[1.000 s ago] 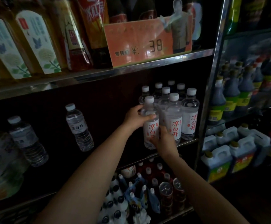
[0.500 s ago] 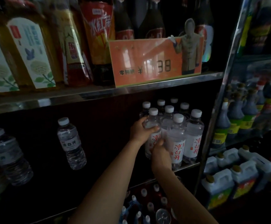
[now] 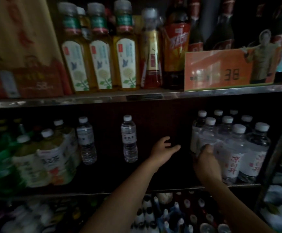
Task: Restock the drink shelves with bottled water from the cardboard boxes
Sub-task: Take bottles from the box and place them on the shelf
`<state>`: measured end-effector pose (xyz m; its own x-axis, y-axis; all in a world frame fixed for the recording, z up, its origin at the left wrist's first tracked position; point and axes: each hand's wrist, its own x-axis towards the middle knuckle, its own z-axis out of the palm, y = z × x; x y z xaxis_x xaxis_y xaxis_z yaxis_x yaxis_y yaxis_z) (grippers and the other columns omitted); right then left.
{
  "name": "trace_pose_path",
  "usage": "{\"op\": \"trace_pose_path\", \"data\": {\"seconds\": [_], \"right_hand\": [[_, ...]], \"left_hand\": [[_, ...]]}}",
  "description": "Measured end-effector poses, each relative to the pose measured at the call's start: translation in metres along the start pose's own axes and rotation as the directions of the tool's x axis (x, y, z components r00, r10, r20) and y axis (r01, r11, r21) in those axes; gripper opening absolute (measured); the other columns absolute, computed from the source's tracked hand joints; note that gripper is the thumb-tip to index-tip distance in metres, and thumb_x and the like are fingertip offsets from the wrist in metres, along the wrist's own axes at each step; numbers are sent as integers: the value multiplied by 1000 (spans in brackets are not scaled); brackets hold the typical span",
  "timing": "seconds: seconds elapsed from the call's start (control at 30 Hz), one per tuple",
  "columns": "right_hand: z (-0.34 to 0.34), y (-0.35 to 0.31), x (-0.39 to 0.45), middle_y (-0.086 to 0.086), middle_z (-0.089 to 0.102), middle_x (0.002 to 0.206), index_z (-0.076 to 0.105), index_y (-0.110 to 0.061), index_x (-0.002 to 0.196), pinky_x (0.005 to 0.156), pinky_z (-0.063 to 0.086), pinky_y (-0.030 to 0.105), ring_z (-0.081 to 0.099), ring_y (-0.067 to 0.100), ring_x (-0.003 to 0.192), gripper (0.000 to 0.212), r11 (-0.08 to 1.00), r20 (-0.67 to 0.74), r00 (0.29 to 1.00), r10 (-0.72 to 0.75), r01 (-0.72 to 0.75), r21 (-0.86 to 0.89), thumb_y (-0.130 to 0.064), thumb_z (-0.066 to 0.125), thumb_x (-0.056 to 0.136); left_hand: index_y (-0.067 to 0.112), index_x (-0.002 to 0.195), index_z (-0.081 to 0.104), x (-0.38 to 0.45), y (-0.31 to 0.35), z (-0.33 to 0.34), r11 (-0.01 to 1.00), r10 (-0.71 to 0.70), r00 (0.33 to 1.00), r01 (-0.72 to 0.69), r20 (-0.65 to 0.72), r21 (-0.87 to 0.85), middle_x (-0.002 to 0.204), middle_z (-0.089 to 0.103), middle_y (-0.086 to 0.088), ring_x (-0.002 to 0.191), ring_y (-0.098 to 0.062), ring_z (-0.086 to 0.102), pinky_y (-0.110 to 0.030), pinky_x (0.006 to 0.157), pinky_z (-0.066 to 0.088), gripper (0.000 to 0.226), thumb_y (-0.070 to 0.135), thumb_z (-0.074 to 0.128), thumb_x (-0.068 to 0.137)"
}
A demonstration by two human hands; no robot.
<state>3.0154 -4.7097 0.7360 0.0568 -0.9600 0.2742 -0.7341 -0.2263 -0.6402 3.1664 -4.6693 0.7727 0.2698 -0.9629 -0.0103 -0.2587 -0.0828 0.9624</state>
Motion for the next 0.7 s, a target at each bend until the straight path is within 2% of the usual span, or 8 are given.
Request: {"op": "trace_pose_path", "data": {"seconds": [0.1,0.2,0.27,0.33,0.43,0.57,0.63,0.7], "right_hand": [[-5,-34,-4,16,63,111,41,-5,120,78,46,36,62,36,101,40,980,87,980,-180,171,100,-19,63,90],[6,-75,10,4,65,101,51,-12,118,78,46,26,63,22,98,51,941,229,953,-198,119,318,-27,78,78],[22,-102,24,1,61,105,55,-19,119,83,48,27,60,16,99,58,902,305,929,-209,62,427,-31,84,70],[40,-127,36,2,58,109,58,-22,118,86,48,28,58,15,100,59,873,330,911,-248,63,484,-30,86,67],[69,-156,53,4,57,112,57,-18,124,78,47,22,58,16,102,62,840,375,865,-332,91,535,-21,85,69],[108,-172,73,0,63,109,53,-18,127,83,50,26,63,18,104,71,837,393,816,-423,186,515,-22,87,66],[122,-168,75,-5,65,105,55,-22,120,80,50,23,65,15,101,62,820,370,816,-443,203,535,-19,87,66],[126,-164,72,-13,64,100,53,-30,113,72,46,12,63,3,92,58,802,347,821,-453,205,560,-18,86,67]], "left_hand": [[16,126,54,-16,-26,-48,1000,-13,990,11,-138,-9,119,62,-5,104,-18,61,-26,84,48,46,27,70,85],[16,120,56,-29,-49,-86,996,-26,956,1,-291,-89,104,62,0,100,-18,62,-32,89,51,46,15,76,78],[18,128,49,-34,-60,-105,989,-14,946,-34,-322,-142,101,58,7,92,-10,60,-27,82,51,61,8,78,76],[23,137,40,-33,-71,-119,986,-26,939,-31,-343,-162,116,54,5,100,-10,55,-24,82,48,76,12,81,73],[24,145,32,-18,-90,-133,985,-73,926,9,-370,-170,143,41,-3,126,-21,44,-36,100,42,90,20,83,70],[25,146,32,14,-114,-133,988,-94,935,45,-343,-148,149,35,-1,135,-26,37,-38,104,37,90,20,82,72],[24,138,41,26,-128,-122,991,-50,928,1,-370,-133,136,50,1,128,-22,47,-32,99,42,80,16,83,70],[28,126,49,34,-141,-111,985,-3,899,-74,-438,-158,112,63,11,110,-14,61,-26,89,49,70,9,83,68]]}}
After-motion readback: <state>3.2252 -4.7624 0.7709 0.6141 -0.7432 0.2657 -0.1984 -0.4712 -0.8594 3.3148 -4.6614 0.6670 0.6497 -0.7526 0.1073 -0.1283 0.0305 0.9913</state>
